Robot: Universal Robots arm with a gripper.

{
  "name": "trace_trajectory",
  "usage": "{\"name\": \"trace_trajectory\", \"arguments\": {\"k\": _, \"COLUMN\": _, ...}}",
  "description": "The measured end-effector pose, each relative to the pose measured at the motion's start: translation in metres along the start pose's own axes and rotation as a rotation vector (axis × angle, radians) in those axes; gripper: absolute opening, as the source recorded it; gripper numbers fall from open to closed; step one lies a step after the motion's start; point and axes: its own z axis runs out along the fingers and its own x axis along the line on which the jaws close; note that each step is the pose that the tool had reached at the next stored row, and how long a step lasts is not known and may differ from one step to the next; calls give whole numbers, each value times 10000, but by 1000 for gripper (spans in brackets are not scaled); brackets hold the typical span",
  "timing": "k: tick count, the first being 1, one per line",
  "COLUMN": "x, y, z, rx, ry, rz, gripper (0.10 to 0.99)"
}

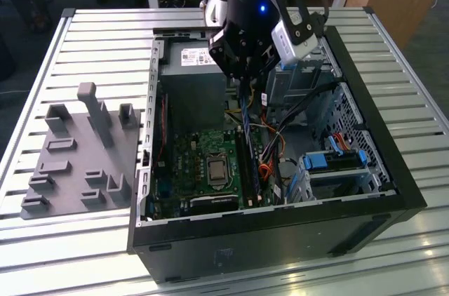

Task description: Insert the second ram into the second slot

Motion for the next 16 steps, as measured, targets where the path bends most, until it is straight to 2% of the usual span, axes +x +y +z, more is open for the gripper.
{"name": "trace_trajectory", "arguments": {"k": 5, "x": -2, "y": -4, "z": 58, "rx": -5, "ry": -11, "rz": -55, "gripper": 133}}
{"name": "trace_trajectory", "arguments": {"k": 12, "x": -2, "y": -18, "z": 144, "rx": -5, "ry": -143, "rz": -59, "gripper": 133}}
{"name": "trace_trajectory", "arguments": {"k": 16, "x": -2, "y": -23, "z": 190, "rx": -6, "ry": -155, "rz": -59, "gripper": 133}}
